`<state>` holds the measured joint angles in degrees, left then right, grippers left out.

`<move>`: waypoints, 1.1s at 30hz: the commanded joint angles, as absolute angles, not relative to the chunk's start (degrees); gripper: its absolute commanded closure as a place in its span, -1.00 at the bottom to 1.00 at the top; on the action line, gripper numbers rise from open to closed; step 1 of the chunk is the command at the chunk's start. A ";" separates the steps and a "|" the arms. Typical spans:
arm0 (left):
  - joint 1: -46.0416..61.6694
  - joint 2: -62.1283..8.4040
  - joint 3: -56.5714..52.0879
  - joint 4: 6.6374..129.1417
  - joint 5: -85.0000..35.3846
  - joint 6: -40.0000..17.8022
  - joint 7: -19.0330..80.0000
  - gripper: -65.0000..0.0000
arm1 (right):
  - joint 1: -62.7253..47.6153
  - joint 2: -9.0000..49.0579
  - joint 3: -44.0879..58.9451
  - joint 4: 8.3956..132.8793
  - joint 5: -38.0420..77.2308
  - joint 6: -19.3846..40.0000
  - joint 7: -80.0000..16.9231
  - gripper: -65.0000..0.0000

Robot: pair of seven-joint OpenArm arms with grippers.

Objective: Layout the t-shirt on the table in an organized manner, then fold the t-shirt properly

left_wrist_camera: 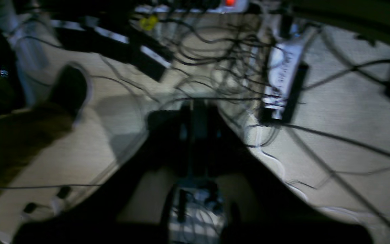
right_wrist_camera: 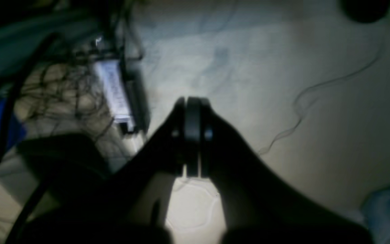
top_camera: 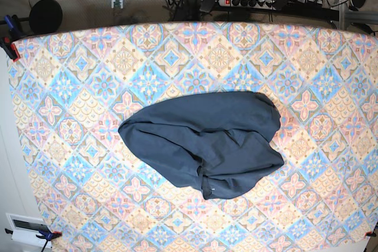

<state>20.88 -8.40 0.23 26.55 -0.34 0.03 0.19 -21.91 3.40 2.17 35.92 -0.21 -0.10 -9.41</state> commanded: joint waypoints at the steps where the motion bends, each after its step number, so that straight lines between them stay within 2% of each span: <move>1: 22.90 -9.27 0.22 28.53 -0.40 0.22 -0.13 1.00 | -25.01 3.56 2.15 37.76 -0.13 0.22 -9.80 1.00; 8: 35.65 -13.14 0.22 48.84 -0.40 0.22 -0.04 1.00 | -37.76 4.44 2.51 56.48 -0.04 0.22 -9.45 1.00; 18: 51.30 -16.31 -0.04 75.82 -0.48 0.22 -0.04 1.00 | -49.80 5.76 5.67 79.78 0.04 0.22 -9.63 1.00; 25: 59.65 -20.44 0.31 93.49 -9.80 0.22 0.04 1.00 | -56.13 5.93 10.24 94.55 0.04 0.22 -9.71 1.00; 29: 61.67 -23.87 0.13 104.40 -15.08 0.22 5.05 1.00 | -58.59 6.11 10.07 103.69 0.04 0.22 -10.15 1.00; 33: 61.05 -26.86 -0.22 114.42 -19.91 0.22 12.97 1.00 | -58.68 6.11 9.71 110.55 0.04 0.22 -15.34 1.00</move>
